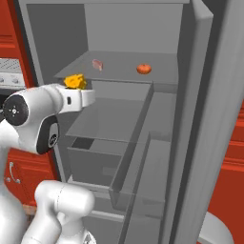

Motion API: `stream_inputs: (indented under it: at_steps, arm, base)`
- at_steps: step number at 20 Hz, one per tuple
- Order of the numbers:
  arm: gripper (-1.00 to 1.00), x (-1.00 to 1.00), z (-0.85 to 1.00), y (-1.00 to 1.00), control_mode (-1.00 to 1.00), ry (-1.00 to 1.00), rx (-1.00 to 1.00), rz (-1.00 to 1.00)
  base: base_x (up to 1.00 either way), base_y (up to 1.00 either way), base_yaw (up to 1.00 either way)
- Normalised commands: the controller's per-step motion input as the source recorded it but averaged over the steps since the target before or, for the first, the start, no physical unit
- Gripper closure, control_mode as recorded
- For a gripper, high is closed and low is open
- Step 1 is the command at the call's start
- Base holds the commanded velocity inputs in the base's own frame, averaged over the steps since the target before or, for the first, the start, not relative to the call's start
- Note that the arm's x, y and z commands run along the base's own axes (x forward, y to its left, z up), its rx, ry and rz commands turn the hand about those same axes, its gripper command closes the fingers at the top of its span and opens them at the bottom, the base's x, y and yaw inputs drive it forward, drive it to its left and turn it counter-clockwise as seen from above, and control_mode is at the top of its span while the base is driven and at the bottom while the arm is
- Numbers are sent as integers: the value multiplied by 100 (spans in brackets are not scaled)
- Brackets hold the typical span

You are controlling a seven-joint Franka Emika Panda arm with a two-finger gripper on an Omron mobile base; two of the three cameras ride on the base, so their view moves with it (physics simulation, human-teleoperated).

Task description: Take the cheese, steak, and squash from the fridge and place them on the plate on the dining counter to create an appetizer plate.

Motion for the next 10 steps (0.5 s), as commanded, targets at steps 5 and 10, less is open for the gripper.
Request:
stream_inputs:
  at_steps: [5,10]
  arm:
    - [100,-18,0,23,-100,12,0,0]
    - [100,-4,0,10,100,2,0,0]
  base:
    - [0,0,0]
    - [-17,7,0]
